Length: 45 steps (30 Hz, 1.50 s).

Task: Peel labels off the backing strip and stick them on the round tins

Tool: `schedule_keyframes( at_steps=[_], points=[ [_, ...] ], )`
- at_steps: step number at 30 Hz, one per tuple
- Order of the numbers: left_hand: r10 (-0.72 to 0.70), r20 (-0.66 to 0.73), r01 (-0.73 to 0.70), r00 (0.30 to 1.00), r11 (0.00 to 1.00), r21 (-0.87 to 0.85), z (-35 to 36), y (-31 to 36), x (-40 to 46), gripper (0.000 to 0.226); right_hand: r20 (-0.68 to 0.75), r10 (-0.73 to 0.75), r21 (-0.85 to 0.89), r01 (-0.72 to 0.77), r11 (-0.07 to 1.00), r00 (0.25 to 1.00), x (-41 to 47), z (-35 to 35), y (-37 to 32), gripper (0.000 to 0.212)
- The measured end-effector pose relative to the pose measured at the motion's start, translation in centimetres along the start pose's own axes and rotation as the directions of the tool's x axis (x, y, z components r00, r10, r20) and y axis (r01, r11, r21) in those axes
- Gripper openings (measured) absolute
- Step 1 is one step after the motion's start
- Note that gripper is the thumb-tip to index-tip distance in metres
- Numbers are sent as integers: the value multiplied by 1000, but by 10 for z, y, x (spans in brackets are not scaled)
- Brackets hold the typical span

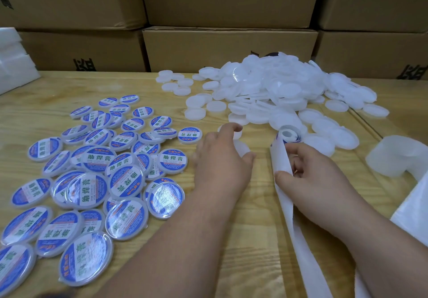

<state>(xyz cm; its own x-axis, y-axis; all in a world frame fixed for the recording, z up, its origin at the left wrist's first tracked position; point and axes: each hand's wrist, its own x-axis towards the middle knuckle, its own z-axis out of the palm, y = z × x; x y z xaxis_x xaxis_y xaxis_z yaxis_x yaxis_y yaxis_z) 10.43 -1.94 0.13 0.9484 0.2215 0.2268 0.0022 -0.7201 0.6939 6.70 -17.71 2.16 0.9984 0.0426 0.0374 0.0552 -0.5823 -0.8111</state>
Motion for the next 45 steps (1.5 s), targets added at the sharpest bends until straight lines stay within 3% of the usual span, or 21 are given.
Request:
schedule_keyframes(
  at_steps=[3,9,11,15,17,21,25,31,39,45],
  points=[
    [67,8,-64,998,978,-198,1,0,0,46,41,-18,36,17,999,999,-1,0,-1,30],
    [127,-57,-139,990,920,-366,-1,5,-3,34,88,-50,146,37,989,995,-1,-1,-4,35],
    [141,-18,-136,990,903,-408,1,6,-3,32,86,-66,175,50,983,994,-1,-1,-4,28],
    [203,99,-116,974,827,-551,0,5,-4,28,95,-95,208,73,975,991,0,-1,0,42],
    [235,117,-135,965,828,-544,-1,6,-4,33,96,-85,220,62,974,992,1,1,1,38],
    [249,160,-134,955,844,-519,-1,8,-6,39,-3,-48,270,48,962,999,6,2,6,6],
    [251,201,-102,947,828,-552,0,7,-7,33,-18,-81,286,82,955,997,7,3,7,4],
    [260,191,-105,947,808,-579,-2,7,-6,28,3,-86,261,82,962,996,9,1,13,24],
    [266,207,-95,941,798,-594,-3,7,-5,23,-47,-99,279,109,954,994,11,4,13,13],
    [239,158,-99,958,793,-601,-2,8,-5,16,-38,-48,293,57,954,998,9,2,10,39]
  ],
)
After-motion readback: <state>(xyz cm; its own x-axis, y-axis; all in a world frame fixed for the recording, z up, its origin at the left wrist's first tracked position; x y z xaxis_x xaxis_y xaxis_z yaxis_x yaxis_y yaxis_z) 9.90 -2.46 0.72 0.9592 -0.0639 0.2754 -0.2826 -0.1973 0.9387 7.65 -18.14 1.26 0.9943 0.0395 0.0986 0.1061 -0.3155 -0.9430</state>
